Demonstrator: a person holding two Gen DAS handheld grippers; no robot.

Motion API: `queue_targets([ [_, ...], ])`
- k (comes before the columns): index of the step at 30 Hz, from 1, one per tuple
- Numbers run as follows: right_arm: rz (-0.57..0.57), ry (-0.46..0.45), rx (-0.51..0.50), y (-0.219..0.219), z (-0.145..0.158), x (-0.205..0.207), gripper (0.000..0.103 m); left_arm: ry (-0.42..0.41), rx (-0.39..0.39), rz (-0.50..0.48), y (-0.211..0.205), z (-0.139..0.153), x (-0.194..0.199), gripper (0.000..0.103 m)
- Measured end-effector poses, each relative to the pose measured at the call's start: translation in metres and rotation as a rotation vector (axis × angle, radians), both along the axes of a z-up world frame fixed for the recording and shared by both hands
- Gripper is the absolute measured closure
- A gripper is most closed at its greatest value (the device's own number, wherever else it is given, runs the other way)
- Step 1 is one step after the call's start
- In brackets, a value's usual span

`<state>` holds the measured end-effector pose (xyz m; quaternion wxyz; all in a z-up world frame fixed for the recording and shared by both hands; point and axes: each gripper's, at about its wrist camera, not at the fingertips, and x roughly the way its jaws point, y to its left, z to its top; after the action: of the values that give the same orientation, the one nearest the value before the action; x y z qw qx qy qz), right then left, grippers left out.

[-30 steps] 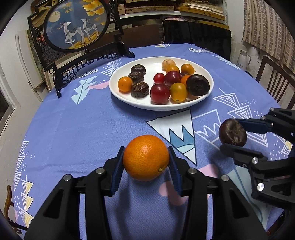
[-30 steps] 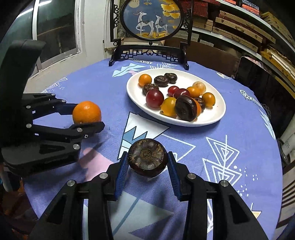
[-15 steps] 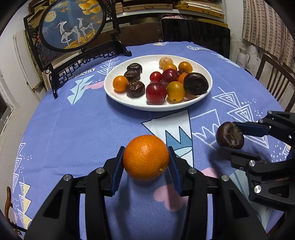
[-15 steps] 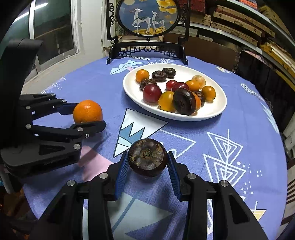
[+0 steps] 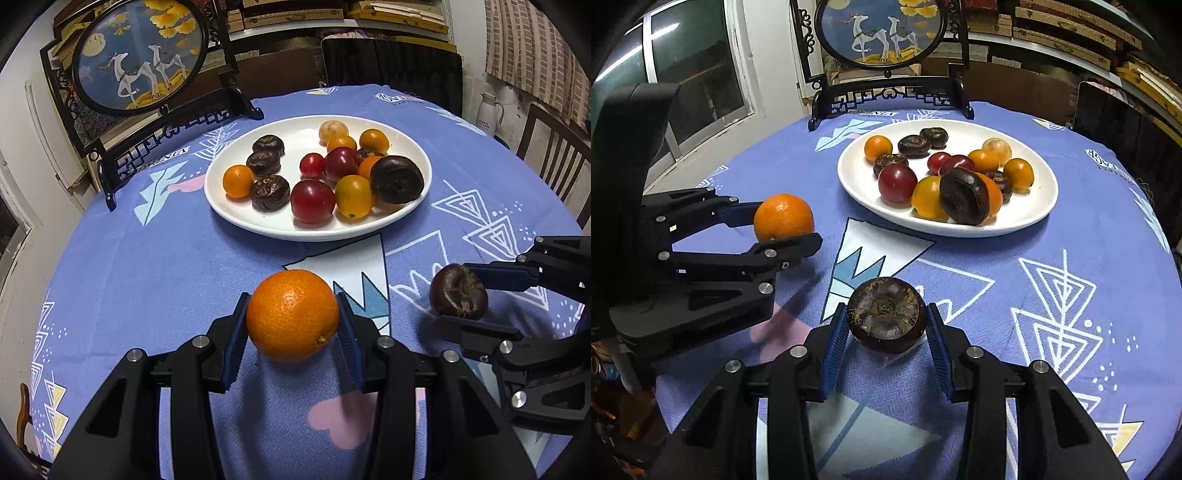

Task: Organize fruits
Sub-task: 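Carry both fruits over the plate and open both grippers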

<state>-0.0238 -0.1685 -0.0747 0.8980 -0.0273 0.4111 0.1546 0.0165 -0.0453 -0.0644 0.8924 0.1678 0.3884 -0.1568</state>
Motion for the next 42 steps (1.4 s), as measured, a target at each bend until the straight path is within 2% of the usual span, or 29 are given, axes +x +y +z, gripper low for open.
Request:
queue_targets([
  [15,0.025,0.014,0.002,0.005,-0.002,0.003,0.061,-0.001,0.002,0.003,0.002,0.000,0.005,0.059],
  [21,-0.004,-0.071,-0.071,0.014,0.012,-0.005,0.060,-0.008,-0.017,0.022,0.007,0.006,0.004,0.059],
  [26,0.012,-0.091,-0.050,0.014,0.024,-0.009,0.060,-0.028,-0.021,0.028,0.010,0.015,-0.001,0.059],
  [32,-0.008,-0.087,-0.033,0.005,0.026,-0.010,0.060,-0.043,-0.024,0.039,0.014,0.023,-0.006,0.059],
  [38,0.018,-0.039,-0.025,0.009,0.011,-0.009,0.061,-0.026,-0.004,0.028,0.009,0.014,-0.010,0.059],
  [42,0.018,-0.034,-0.016,0.007,0.012,-0.008,0.061,-0.023,0.000,0.021,0.005,0.014,-0.008,0.059],
])
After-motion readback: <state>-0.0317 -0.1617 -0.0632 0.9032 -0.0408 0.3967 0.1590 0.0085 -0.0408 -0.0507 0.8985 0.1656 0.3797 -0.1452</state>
